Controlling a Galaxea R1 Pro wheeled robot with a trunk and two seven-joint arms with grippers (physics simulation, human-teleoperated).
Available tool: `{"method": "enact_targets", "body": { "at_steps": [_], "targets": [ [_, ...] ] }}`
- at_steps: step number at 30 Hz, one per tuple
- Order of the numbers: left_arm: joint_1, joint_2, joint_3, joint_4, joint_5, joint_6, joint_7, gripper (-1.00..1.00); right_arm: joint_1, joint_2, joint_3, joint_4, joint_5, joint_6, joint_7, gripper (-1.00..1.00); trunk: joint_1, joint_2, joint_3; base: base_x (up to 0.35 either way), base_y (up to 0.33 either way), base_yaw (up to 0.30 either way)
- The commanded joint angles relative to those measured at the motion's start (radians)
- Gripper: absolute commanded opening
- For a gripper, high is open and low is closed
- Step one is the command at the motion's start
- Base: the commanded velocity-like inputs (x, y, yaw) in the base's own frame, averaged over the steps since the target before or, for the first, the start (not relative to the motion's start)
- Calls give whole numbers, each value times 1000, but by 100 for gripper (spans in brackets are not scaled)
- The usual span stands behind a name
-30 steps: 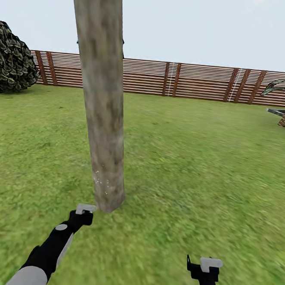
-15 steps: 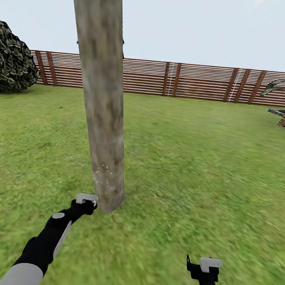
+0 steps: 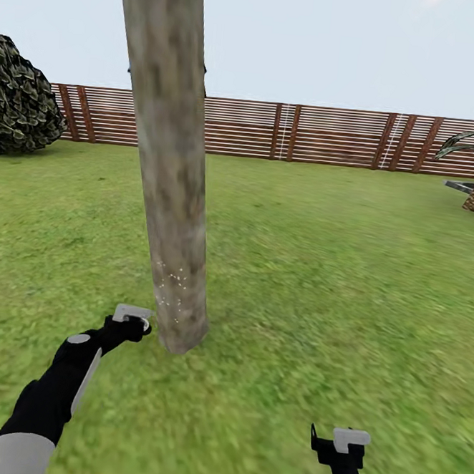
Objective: In the garden, pick up the pesticide atomizer on the floor and spray pesticide onto both trees until each tree trunk is fully covered.
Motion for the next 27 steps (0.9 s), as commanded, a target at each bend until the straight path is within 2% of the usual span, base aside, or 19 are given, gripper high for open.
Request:
{"method": "enact_targets", "body": {
  "at_steps": [1, 4, 6, 7, 9, 12, 13, 15, 18, 19, 27],
  "targets": [
    [0, -4, -6, -1, -4, 0, -4, -100, 0, 0, 0, 0, 0, 0, 0, 100, 0, 0, 0, 0, 0, 0],
    [0, -9, -79, -2, -8, 33, -7, -100, 0, 0, 0, 0, 0, 0, 0, 100, 0, 0, 0, 0, 0, 0],
    [0, -6, -94, -3, -2, 49, -8, -100, 0, 0, 0, 0, 0, 0, 0, 100, 0, 0, 0, 0, 0, 0],
    [-1, 0, -85, -2, 3, 53, -10, -100, 0, 0, 0, 0, 0, 0, 0, 100, 0, 0, 0, 0, 0, 0],
    [-2, 6, -35, -2, 15, 58, -13, -100, 0, 0, 0, 0, 0, 0, 0, 100, 0, 0, 0, 0, 0, 0],
    [-6, 13, 59, -2, 21, 61, -16, -100, 0, 0, 0, 0, -1, 0, 0, 100, 0, 0, 0, 0, 0, 0],
    [-4, 15, 65, -3, 20, 61, -16, -100, 0, 0, 0, 0, 0, 0, 0, 100, 0, 0, 0, 0, 0, 0],
    [-2, 13, 63, -4, 19, 59, -15, -100, 0, 0, 0, 0, -1, 0, 0, 100, 0, 0, 0, 0, 0, 0],
    [1, 6, -11, -9, 18, 58, -8, -100, 0, 1, 0, 0, -1, 0, 0, 100, 0, 0, 0, 0, 0, 0],
    [1, 6, -18, -9, 18, 58, -7, -100, 0, 1, 0, -1, -1, 0, 0, 100, 0, 0, 0, -29, -88, 0],
    [0, 5, -23, -10, 18, 58, -4, -100, 0, 2, 0, -1, -1, 0, 0, 100, 0, 0, 0, -27, -233, 181]
  ]
}}
